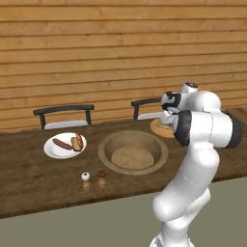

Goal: Place one bun and one sausage from the bowl on each plate.

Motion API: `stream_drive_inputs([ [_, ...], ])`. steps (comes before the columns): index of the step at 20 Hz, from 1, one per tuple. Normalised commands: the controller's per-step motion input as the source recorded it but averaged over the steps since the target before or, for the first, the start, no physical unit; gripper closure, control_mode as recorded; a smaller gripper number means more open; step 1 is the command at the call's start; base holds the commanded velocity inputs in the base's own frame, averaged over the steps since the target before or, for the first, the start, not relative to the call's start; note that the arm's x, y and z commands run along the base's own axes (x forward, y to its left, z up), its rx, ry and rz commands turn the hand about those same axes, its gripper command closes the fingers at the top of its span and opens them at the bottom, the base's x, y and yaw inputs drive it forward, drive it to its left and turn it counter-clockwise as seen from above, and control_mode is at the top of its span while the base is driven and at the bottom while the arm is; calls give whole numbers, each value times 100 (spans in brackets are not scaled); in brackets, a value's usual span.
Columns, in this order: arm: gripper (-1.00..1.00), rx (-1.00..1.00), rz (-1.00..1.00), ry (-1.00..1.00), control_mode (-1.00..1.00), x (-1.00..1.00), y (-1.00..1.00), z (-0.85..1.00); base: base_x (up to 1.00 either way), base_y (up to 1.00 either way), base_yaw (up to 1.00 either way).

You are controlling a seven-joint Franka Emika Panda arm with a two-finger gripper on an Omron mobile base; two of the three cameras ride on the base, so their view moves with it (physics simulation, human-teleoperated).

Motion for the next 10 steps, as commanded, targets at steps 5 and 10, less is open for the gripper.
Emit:
stream_drive_inputs([
  [5,100,13,-37,19,-100,11,-47,0,0,0,0],
  [10,100,7,-60,17,-100,12,-22,-31,0,0,0],
])
